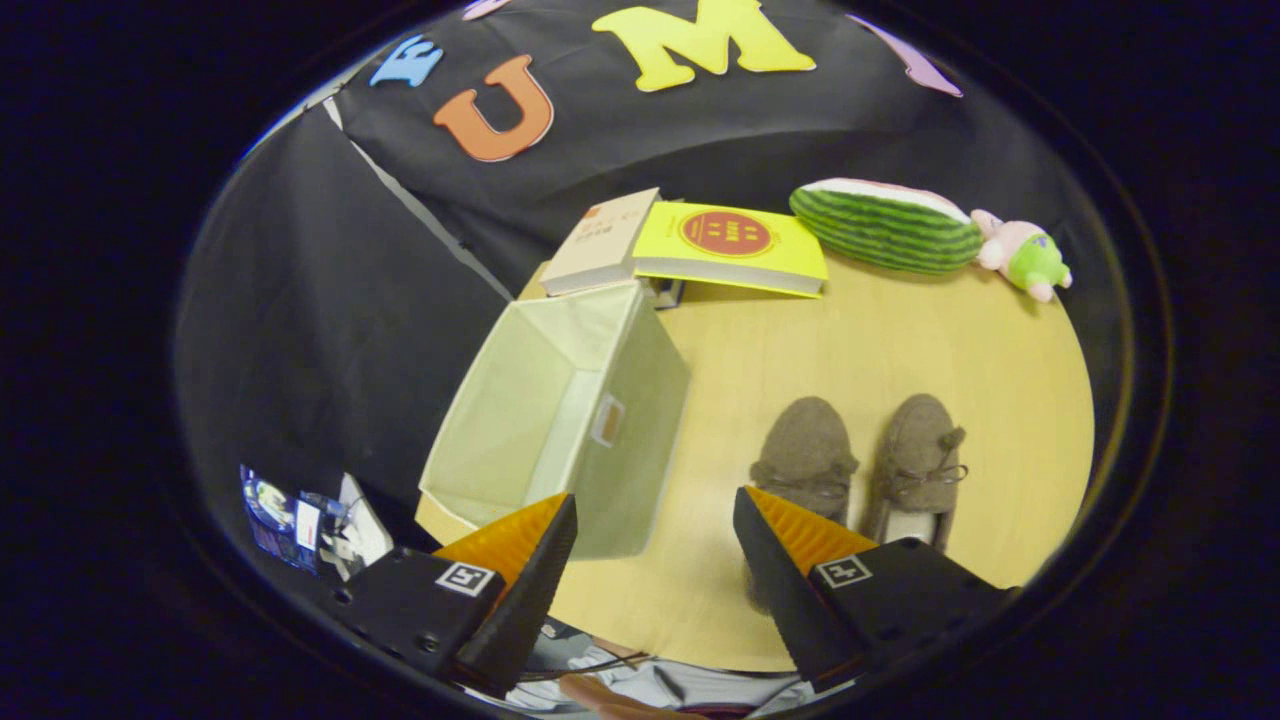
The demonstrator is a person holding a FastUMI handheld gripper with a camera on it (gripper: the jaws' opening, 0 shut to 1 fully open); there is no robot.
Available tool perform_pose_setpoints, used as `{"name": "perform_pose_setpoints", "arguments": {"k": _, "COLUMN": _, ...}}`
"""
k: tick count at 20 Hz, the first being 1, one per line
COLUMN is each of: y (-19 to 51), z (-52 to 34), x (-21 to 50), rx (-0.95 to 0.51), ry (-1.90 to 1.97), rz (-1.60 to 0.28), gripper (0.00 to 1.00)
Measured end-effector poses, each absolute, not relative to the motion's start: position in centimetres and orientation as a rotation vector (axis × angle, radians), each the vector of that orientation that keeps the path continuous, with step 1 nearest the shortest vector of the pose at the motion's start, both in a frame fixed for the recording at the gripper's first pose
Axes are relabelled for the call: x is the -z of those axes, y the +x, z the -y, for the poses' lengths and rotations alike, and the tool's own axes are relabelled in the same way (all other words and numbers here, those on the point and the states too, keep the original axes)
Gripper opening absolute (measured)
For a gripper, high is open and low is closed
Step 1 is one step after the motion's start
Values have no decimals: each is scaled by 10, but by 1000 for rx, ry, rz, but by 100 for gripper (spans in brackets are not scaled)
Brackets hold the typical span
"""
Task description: Open the storage box then place both shoes into the box .Put the left shoe in first, then the right shoe, with the right side of both shoes facing outward in a uniform manner.
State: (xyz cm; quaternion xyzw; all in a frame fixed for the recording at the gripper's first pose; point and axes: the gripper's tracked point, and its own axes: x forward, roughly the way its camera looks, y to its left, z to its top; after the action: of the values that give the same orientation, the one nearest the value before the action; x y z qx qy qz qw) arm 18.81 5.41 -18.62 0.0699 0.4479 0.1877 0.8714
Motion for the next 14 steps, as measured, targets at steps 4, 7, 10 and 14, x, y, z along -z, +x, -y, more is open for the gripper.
{"name": "perform_pose_setpoints", "arguments": {"k": 4, "y": 188, "z": -14, "x": 219, "rx": -285, "ry": 80, "rz": -993, "gripper": 100}}
{"name": "perform_pose_setpoints", "arguments": {"k": 7, "y": 182, "z": 7, "x": 247, "rx": -229, "ry": 52, "rz": -1079, "gripper": 100}}
{"name": "perform_pose_setpoints", "arguments": {"k": 10, "y": 185, "z": 21, "x": 267, "rx": -194, "ry": 58, "rz": -1119, "gripper": 96}}
{"name": "perform_pose_setpoints", "arguments": {"k": 14, "y": 191, "z": 26, "x": 296, "rx": -190, "ry": 118, "rz": -1194, "gripper": 77}}
